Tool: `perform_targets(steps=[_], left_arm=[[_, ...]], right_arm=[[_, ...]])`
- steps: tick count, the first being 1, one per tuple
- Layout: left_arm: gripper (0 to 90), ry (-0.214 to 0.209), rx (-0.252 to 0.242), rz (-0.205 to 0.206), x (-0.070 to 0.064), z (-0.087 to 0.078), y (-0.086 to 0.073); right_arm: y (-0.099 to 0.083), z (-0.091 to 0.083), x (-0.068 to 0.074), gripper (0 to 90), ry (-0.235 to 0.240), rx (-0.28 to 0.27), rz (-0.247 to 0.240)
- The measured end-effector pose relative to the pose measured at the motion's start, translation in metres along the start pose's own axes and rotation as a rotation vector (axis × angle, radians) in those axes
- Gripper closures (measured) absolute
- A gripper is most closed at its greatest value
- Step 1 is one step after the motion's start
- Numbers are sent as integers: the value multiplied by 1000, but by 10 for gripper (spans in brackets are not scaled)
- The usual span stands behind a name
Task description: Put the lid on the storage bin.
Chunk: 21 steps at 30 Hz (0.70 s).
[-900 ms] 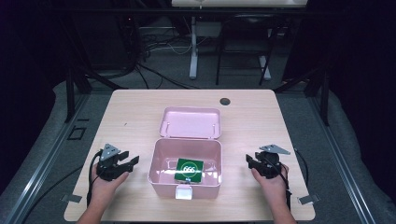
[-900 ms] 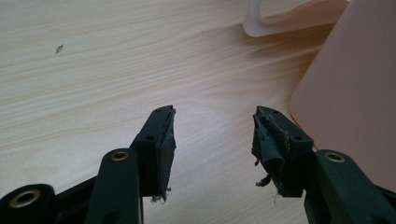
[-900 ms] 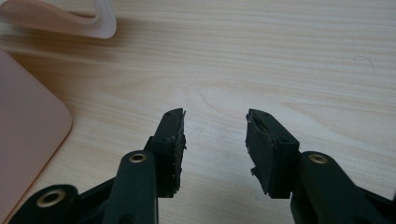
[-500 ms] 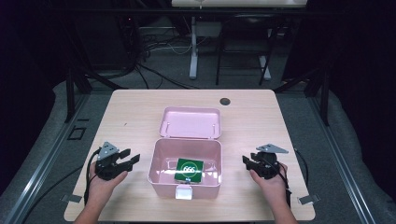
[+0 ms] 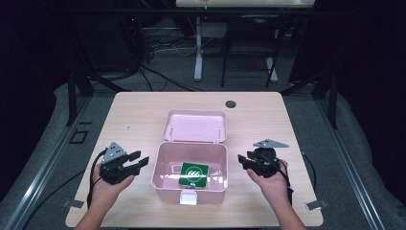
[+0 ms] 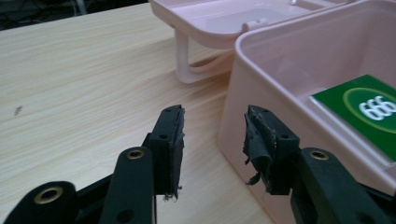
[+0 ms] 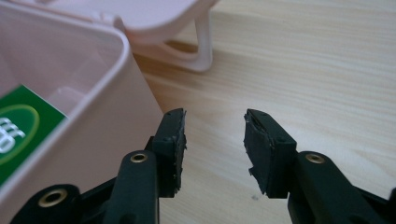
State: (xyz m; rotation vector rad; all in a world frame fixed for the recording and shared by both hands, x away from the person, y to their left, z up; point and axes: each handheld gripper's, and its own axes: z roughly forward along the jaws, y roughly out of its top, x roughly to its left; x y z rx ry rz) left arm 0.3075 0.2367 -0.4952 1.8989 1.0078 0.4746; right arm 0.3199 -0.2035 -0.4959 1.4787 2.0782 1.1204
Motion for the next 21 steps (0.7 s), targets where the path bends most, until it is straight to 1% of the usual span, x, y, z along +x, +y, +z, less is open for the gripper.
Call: perform_targets(steps=[1,2,3,4,5,6,7,9,10,11,12,13,17,18,21], left_arm=[[579,-7,2,-2,-1,-1,2],[579,-8,-3,-4,-2,-1,3],[579,-15,0,-4,-3,-2,4],[577,-18,-2,-3,-4,-2,6],[577,-18,-6,-3,-5,-2,7],[575,-21,-2,-2,-6,-2,9],[575,-24,-7,-3,-7,-2,10],[575,-33,-4,-2,-9,-2,14],[577,-35,-5,6,-11,-2,16],[577,-42,3,12,-13,-2,21],[577,-42,3,12,-13,-2,21],[577,-46,6,14,-14,-1,23],[577,-66,13,22,-18,1,31],[578,-67,15,24,-18,1,33],[585,-76,13,13,-17,3,36]], right_arm=[[3,-1,0,581,3,-8,7],[8,-3,0,587,-6,-33,16],[11,-4,0,593,-8,-44,7],[19,-6,0,596,10,-47,15],[19,-6,0,596,10,-47,15],[27,-6,0,592,42,-27,30],[27,-6,0,592,42,-27,30],[34,-4,-1,592,59,3,50],[41,-2,0,592,56,35,52],[45,-1,1,592,52,43,41],[49,-1,3,592,45,47,31],[49,-1,3,592,45,47,31],[67,0,9,590,9,62,-22],[71,1,10,589,7,57,-22],[82,3,11,589,2,68,-26]])
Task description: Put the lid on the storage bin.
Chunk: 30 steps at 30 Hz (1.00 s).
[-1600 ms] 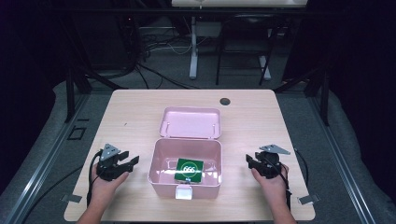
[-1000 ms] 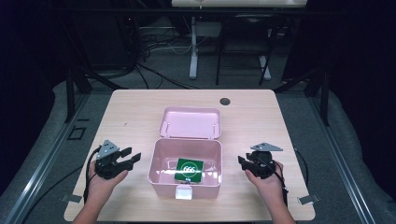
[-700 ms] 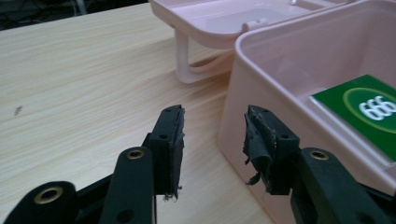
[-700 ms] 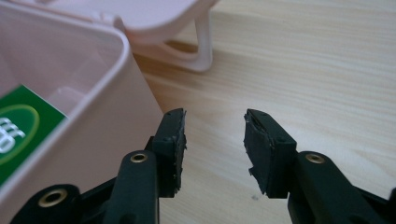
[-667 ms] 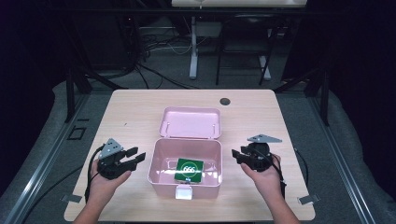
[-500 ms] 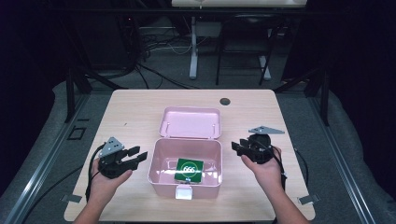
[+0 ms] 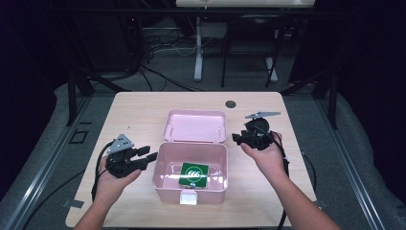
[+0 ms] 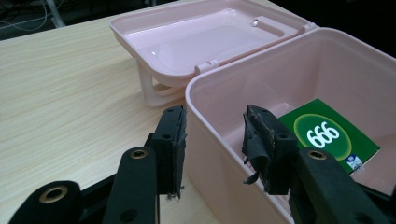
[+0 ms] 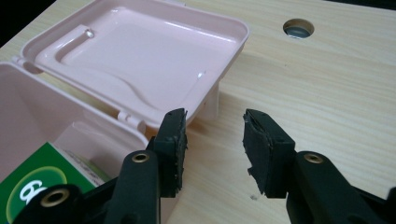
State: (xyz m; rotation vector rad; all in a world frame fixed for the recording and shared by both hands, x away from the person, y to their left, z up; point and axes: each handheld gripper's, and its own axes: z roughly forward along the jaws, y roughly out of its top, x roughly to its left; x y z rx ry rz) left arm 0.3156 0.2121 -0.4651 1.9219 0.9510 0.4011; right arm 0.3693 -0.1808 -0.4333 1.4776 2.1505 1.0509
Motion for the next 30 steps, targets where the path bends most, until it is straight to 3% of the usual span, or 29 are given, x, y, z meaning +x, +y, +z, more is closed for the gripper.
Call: perform_targets(steps=[13,30], left_arm=[[661,-29,23,20,-4,3,-4],[779,-21,33,43,-5,0,-12]], right_arm=[[42,24,-5,593,-24,26,62],[66,69,-13,648,-58,126,153]])
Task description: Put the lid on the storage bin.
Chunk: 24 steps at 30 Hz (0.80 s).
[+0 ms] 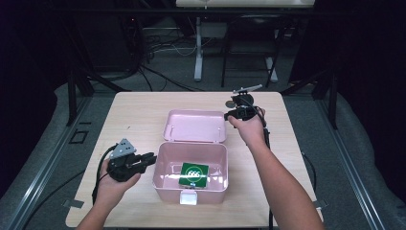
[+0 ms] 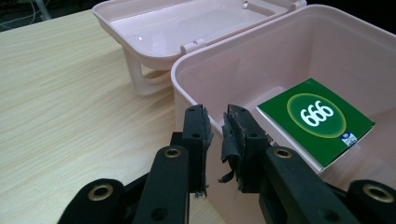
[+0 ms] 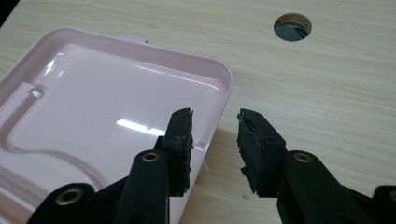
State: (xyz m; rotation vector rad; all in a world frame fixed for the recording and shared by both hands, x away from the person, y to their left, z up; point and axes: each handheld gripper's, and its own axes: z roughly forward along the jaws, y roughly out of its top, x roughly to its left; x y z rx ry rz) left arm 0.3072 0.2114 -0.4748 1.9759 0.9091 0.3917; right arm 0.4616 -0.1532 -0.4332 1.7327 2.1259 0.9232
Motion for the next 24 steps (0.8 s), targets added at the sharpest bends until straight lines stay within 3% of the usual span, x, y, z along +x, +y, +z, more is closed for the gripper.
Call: perform_targets(steps=[10,24], left_arm=[[763,-16,-8,-16,1,-2,-2],[793,-53,7,-11,-4,0,-2]], right_arm=[[3,30,-8,650,-21,30,42],[6,41,-7,651,-32,32,60]])
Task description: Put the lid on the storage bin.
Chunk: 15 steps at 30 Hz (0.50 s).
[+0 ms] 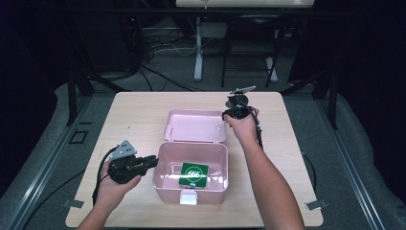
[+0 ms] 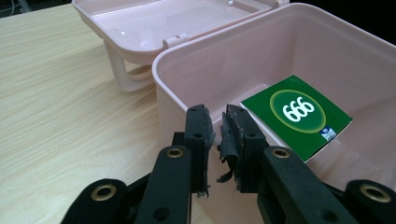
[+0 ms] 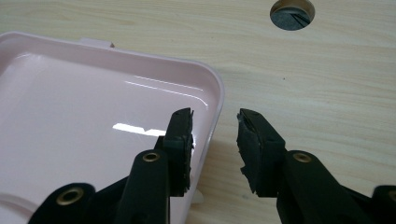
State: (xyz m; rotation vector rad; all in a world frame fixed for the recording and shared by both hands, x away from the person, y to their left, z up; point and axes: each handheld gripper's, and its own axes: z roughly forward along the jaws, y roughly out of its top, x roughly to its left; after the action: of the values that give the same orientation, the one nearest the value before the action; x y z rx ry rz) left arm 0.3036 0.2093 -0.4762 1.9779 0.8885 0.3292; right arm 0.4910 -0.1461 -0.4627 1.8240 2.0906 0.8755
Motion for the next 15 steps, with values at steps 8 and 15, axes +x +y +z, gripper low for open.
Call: perform_targets(steps=[8,15], left_arm=[[798,0,1,18,-2,0,-1],[799,0,0,16,-2,0,-1]], right_arm=[[1,7,-2,681,-3,25,20],[1,12,-3,703,-2,31,38]])
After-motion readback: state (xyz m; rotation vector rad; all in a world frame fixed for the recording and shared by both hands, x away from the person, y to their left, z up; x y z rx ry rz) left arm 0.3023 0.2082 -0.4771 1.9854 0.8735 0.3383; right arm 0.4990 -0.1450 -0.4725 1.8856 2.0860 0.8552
